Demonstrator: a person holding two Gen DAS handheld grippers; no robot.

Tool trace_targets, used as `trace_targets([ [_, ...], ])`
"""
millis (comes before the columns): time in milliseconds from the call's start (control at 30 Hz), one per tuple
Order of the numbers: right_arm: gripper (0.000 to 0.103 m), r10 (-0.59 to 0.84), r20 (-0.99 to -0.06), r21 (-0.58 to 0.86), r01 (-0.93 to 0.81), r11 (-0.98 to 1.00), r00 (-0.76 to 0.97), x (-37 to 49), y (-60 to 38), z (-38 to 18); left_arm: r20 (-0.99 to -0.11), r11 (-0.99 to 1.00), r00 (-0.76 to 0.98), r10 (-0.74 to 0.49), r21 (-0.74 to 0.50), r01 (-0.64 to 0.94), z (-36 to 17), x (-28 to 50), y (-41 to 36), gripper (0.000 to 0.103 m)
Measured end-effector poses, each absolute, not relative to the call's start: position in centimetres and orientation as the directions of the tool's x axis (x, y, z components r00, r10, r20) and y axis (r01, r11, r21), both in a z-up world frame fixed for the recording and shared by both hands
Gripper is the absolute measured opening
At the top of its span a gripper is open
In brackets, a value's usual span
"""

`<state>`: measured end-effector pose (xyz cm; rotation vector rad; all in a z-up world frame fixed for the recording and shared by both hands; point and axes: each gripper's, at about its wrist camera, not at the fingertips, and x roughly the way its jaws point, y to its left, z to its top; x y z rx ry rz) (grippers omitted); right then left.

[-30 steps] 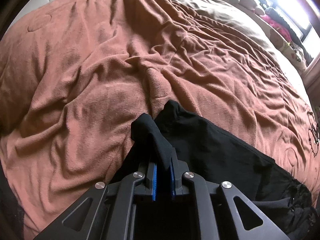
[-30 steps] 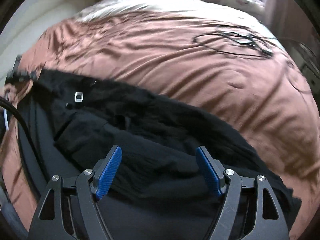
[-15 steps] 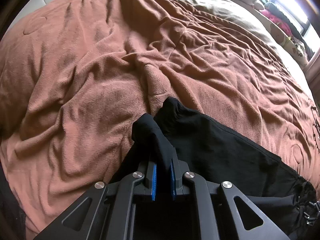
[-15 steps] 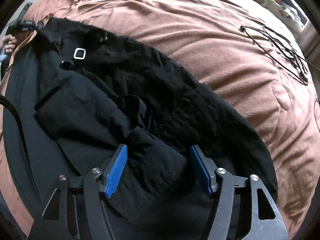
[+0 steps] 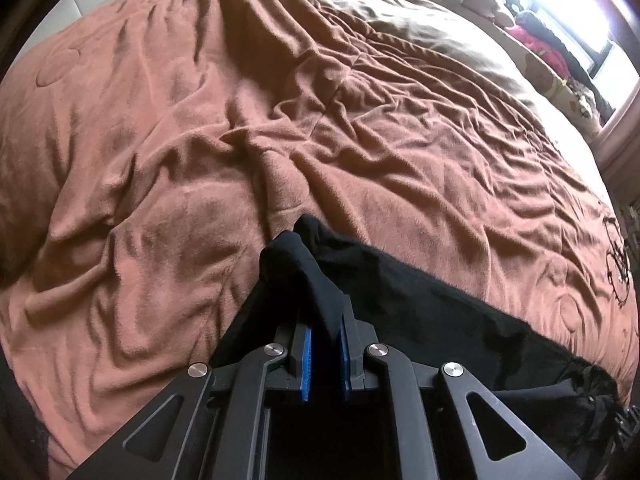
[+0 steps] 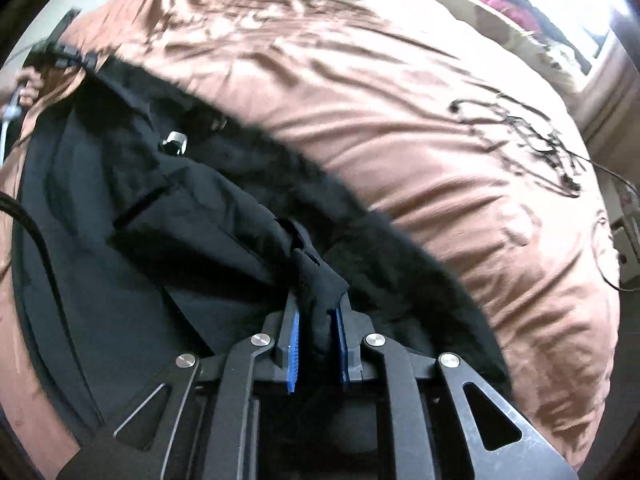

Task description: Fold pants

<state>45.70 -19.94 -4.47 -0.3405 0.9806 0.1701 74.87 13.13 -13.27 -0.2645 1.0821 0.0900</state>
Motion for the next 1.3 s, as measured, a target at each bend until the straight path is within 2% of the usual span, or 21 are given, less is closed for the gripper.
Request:
trace_targets([
  [400,0.012,-0.106,-0.806,-0.246,-0.167,0.955,0.582,47.6,-20.6,-6.2,-0.896,0.964,0.445,0.005,-0.114,-0.240,-15.3,79.0,11.4,0.012],
  [433,0.013,-0.112,-0.800,-0.245,-0.150,0.958,0.590,47.8,-20.6,-6.5,-0.894,0.963,0.447,0.007,-0.114,-0.243,-15.4,79.1,11.3,0.015],
  [467,0.015,-0.120,-0.794,-0.247,-0.137,0.959,0.595,47.8,-20.7,-6.3,-0.892,0.964,0.451,0.020,-0.102,-0.246,-15.5,79.3,11.3,0.017],
  [533,0.032,-0.157,-0.780,-0.264,-0.091,0.960,0.605,48.1,-20.8,-6.8,-0.896,0.965,0.443,0.030,-0.090,-0.247,-15.9,79.5,11.2,0.018],
  [567,0.045,-0.167,-0.775,-0.269,-0.079,0.960,0.609,48.0,-20.8,-6.8,-0.898,0.967,0.438,0.033,-0.083,-0.243,-15.9,79.6,11.1,0.019],
  [600,0.050,-0.175,-0.769,-0.274,-0.070,0.959,0.614,47.9,-20.8,-6.8,-0.899,0.969,0.436,0.037,-0.075,-0.236,-15.9,79.5,11.0,0.020],
  [633,0.052,-0.179,-0.767,-0.275,-0.064,0.959,0.616,47.9,-20.8,-6.8,-0.902,0.972,0.431,0.036,-0.069,-0.226,-15.7,79.5,10.9,0.026],
  [667,0.056,-0.176,-0.768,-0.265,-0.055,0.963,0.616,47.8,-21.0,-6.7,-0.904,0.974,0.426,0.035,-0.065,-0.219,-15.5,79.4,10.9,0.046],
  [700,0.058,-0.168,-0.770,-0.248,-0.045,0.968,0.616,47.7,-21.2,-6.6,-0.904,0.975,0.425,0.047,-0.051,-0.216,-15.2,79.2,10.8,0.061],
  [733,0.058,-0.160,-0.771,-0.226,-0.031,0.974,0.617,47.5,-21.5,-6.3,-0.896,0.975,0.438,0.077,-0.025,-0.222,-14.6,78.9,10.9,0.085],
  [767,0.058,-0.154,-0.772,-0.208,-0.016,0.978,0.617,47.2,-21.7,-6.0,-0.885,0.975,0.455,0.093,-0.012,-0.223,-14.0,78.5,11.0,0.090],
  [967,0.059,-0.114,-0.772,-0.132,0.017,0.991,0.625,44.9,-22.7,-4.2,-0.871,0.978,0.485,0.082,-0.024,-0.209,-11.3,75.6,12.6,0.090],
  [1133,0.068,-0.099,-0.749,-0.077,0.062,0.995,0.655,41.4,-23.0,-2.3,-0.859,0.983,0.508,0.065,-0.031,-0.178,-9.2,71.5,13.8,0.090],
  [1300,0.069,-0.078,-0.742,-0.032,0.081,0.996,0.666,37.4,-23.0,-0.9,-0.853,0.980,0.522,0.030,-0.078,-0.183,-7.6,67.2,15.2,0.080],
])
